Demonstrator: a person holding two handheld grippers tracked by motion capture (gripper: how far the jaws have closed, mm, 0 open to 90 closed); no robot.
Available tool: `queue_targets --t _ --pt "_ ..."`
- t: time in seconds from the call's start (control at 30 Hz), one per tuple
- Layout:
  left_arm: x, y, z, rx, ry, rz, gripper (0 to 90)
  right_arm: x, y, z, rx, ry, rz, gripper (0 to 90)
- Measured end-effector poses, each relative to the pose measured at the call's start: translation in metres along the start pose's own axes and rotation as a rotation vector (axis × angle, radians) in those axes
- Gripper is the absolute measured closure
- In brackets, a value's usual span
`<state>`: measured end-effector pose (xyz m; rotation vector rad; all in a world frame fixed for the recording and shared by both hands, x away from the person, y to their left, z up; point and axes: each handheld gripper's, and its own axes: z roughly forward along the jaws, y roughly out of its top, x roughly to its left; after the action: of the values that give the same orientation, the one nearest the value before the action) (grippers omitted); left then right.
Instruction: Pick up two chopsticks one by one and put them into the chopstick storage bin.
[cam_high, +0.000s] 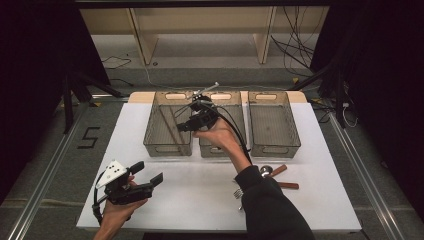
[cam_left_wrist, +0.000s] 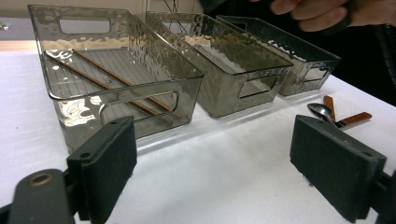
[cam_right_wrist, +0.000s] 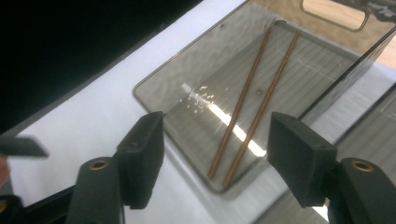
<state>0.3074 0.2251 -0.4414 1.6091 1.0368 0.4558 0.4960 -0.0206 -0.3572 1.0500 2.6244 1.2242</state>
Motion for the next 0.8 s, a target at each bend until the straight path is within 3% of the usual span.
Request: queue_targets --t 0.23,0.37,0.57,0.8 --pt "0.0 0.0 0.0 0.004 0.002 0.002 14.0 0.003 -0.019 -0.041 -0.015 0.008 -0.078 32.7" --pt "0.0 0.0 0.001 0.004 0.003 0.003 14.0 0.003 -0.034 -0.061 -0.022 0.005 -0.097 32.2" --pt "0.0 0.0 0.001 0.004 0.005 0.003 14.0 -0.003 -0.058 -0.081 -0.021 -0.014 -0.081 31.9" --pt "-0.001 0.0 0.002 0.009 0.004 0.009 14.0 -0.003 -0.088 -0.094 0.009 -0.079 -0.032 30.9"
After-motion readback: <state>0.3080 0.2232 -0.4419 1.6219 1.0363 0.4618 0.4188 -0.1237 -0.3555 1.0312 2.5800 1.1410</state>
